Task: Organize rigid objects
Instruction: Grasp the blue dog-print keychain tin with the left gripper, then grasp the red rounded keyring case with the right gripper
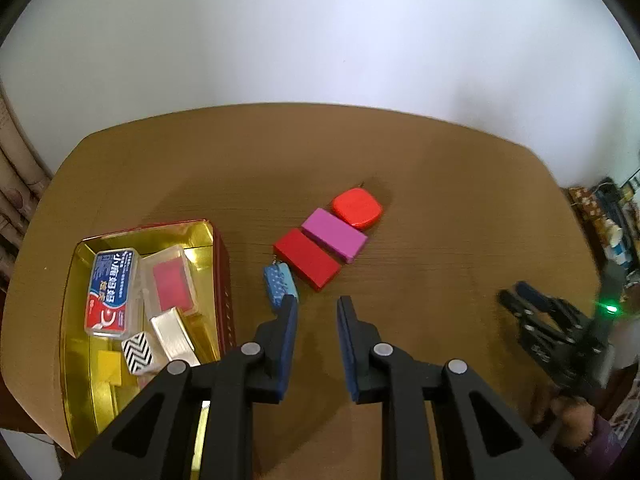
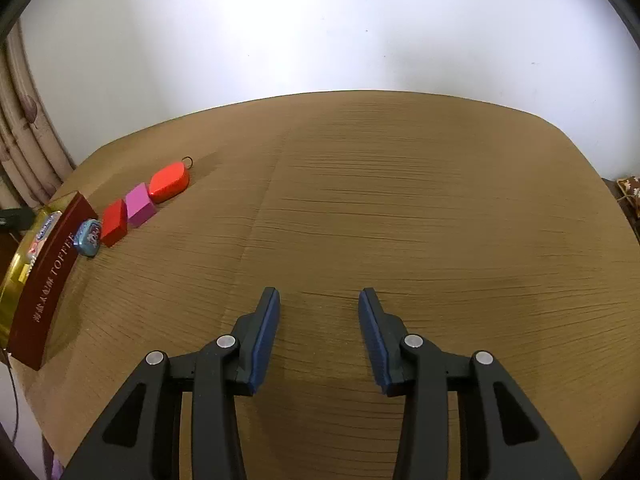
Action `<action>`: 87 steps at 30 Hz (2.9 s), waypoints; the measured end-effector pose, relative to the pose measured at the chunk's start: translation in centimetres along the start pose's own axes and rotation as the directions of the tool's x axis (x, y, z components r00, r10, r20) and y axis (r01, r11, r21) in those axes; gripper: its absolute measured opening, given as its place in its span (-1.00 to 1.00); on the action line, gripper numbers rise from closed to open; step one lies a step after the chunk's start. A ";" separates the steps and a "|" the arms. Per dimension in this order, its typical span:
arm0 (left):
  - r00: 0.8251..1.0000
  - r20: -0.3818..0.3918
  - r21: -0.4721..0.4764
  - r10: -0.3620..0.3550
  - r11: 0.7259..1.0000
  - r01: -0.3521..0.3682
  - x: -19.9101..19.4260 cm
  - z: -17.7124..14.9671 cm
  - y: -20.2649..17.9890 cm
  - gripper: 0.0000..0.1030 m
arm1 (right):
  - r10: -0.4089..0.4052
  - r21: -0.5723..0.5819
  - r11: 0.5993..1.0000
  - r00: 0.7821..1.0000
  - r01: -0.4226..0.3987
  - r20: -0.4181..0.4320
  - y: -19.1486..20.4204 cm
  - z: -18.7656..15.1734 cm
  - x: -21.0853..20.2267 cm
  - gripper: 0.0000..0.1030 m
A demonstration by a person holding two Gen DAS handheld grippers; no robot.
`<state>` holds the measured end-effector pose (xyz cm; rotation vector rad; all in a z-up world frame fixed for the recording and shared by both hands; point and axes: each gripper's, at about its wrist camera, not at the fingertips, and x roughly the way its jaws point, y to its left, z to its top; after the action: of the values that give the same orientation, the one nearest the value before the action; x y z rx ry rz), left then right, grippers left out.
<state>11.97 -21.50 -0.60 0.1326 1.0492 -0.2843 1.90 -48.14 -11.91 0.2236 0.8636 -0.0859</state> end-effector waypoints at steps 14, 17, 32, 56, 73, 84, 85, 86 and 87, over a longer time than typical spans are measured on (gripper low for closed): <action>0.995 -0.080 0.002 0.062 0.998 -0.062 4.8 0.9 0.8 -0.60 | 0.045 0.004 0.999 0.999 -0.045 -0.001 -1.0 0.0 -0.7 -0.16; 0.992 -0.098 -0.008 0.077 0.997 -0.079 5.9 1.0 1.0 -0.60 | 0.047 0.002 0.999 0.999 -0.047 -0.001 -0.9 -0.1 -0.9 -0.14; 0.984 -0.147 -0.048 0.100 0.993 -0.108 9.1 1.5 2.1 -0.31 | 0.057 0.001 0.998 0.998 -0.057 -0.007 -1.1 -0.2 -1.2 -0.05; 0.995 -0.098 -0.071 0.032 0.997 -0.039 8.3 -1.8 0.2 -0.39 | 0.066 0.002 0.998 0.998 -0.066 -0.015 -0.7 -0.5 -1.3 0.07; 0.995 -0.065 -0.113 -0.073 0.991 0.066 0.8 -6.8 -0.1 -0.39 | 0.169 -0.065 0.983 0.983 -0.174 -0.068 2.3 3.0 0.3 -0.08; 0.995 -0.030 -0.124 -0.095 0.988 0.091 -1.7 -7.3 1.8 -0.39 | 0.239 -0.140 0.956 0.961 -0.257 -0.136 11.5 10.7 5.9 -0.04; 0.995 -0.029 -0.127 -0.095 0.988 0.090 -1.7 -7.3 2.1 -0.39 | 0.224 -0.153 0.957 0.964 -0.245 -0.141 12.0 10.9 6.4 -0.04; 0.995 -0.028 -0.129 -0.096 0.987 0.092 -1.5 -7.2 2.2 -0.39 | 0.222 -0.161 0.956 0.964 -0.245 -0.145 12.5 11.0 6.8 -0.02; 0.994 -0.029 -0.131 -0.101 0.987 0.096 -1.4 -7.2 2.4 -0.39 | 0.220 -0.167 0.955 0.964 -0.244 -0.152 12.7 11.1 7.3 0.00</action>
<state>6.02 -17.21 -3.00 -0.0315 1.1081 -0.3035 16.94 -38.16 -8.47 0.1571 0.9656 0.2311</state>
